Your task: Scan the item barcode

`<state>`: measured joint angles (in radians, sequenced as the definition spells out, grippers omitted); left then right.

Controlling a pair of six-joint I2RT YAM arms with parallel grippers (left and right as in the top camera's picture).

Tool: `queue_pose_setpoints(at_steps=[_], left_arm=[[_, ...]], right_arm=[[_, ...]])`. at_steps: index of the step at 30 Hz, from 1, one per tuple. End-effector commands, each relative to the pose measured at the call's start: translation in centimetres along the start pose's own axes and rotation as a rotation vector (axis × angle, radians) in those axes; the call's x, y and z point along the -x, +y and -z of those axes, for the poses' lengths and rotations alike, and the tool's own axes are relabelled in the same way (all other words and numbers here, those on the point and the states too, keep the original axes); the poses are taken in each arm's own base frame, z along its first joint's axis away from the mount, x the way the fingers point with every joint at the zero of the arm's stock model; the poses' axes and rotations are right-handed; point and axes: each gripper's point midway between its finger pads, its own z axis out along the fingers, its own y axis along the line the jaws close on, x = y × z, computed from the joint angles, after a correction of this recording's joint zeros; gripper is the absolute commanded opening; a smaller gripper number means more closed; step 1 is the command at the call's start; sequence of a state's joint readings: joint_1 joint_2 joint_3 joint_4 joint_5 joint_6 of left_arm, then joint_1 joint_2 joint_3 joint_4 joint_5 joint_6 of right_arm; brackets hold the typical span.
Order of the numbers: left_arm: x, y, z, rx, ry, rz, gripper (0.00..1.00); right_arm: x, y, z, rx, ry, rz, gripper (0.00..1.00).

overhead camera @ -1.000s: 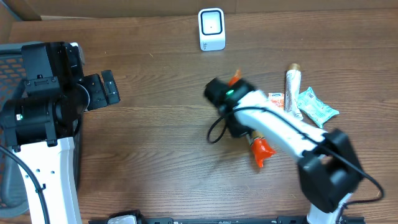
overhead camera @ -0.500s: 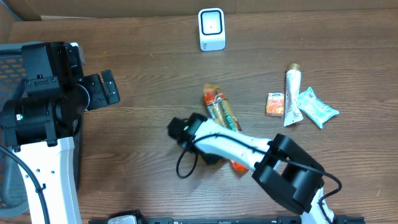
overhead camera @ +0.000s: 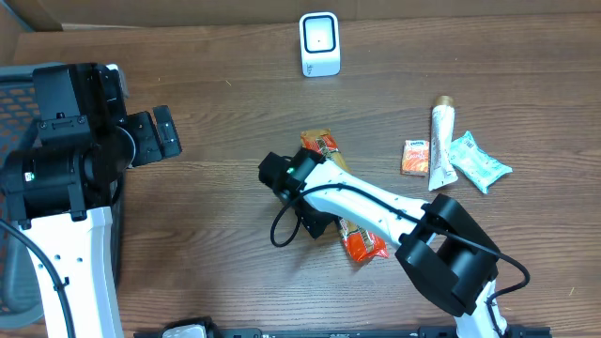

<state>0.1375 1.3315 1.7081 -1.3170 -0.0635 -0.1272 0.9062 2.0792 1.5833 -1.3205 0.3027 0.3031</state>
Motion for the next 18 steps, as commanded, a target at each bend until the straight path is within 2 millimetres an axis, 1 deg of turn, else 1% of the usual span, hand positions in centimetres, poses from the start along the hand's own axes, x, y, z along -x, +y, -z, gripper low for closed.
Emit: queue_pose_setpoints(at_steps=[1, 3, 5, 7, 9, 11, 13, 16, 17, 18], left_arm=[[0.2, -0.2, 0.0, -0.007, -0.003, -0.017, 1.00], [0.2, -0.2, 0.0, -0.007, -0.003, -0.017, 0.99], [0.2, -0.2, 0.0, -0.007, -0.003, -0.017, 1.00], [0.2, -0.2, 0.0, -0.007, -0.003, -0.017, 1.00], [0.2, -0.2, 0.0, -0.007, -0.004, -0.017, 1.00], [0.2, -0.2, 0.0, -0.007, -0.003, -0.017, 0.99], [0.2, -0.2, 0.0, -0.007, -0.003, -0.017, 1.00], [0.2, -0.2, 0.0, -0.007, -0.004, -0.017, 1.00], [0.2, -0.2, 0.0, -0.007, -0.003, -0.017, 1.00], [0.2, -0.2, 0.0, -0.007, -0.003, -0.017, 1.00]], right_arm=[[-0.6, -1.1, -0.7, 0.003, 0.004, -0.004, 0.92], [-0.9, -1.3, -1.8, 0.006, 0.017, 0.003, 0.95], [-1.3, -1.2, -2.9, 0.030, 0.032, 0.024, 0.96], [-1.6, -1.3, -4.0, 0.052, 0.047, 0.026, 0.96], [-1.7, -1.8, -4.9, 0.075, 0.057, -0.002, 0.92], [-1.5, -2.1, -5.2, 0.117, 0.068, -0.034, 0.84], [-1.3, -2.0, -5.4, 0.193, 0.078, -0.035, 0.74], [-1.0, -1.4, -5.3, 0.327, 0.085, -0.025, 0.52], [-0.9, -1.2, -5.2, 0.370, 0.087, -0.021, 0.42], [-0.9, -1.1, -5.2, 0.404, 0.089, -0.026, 0.35]])
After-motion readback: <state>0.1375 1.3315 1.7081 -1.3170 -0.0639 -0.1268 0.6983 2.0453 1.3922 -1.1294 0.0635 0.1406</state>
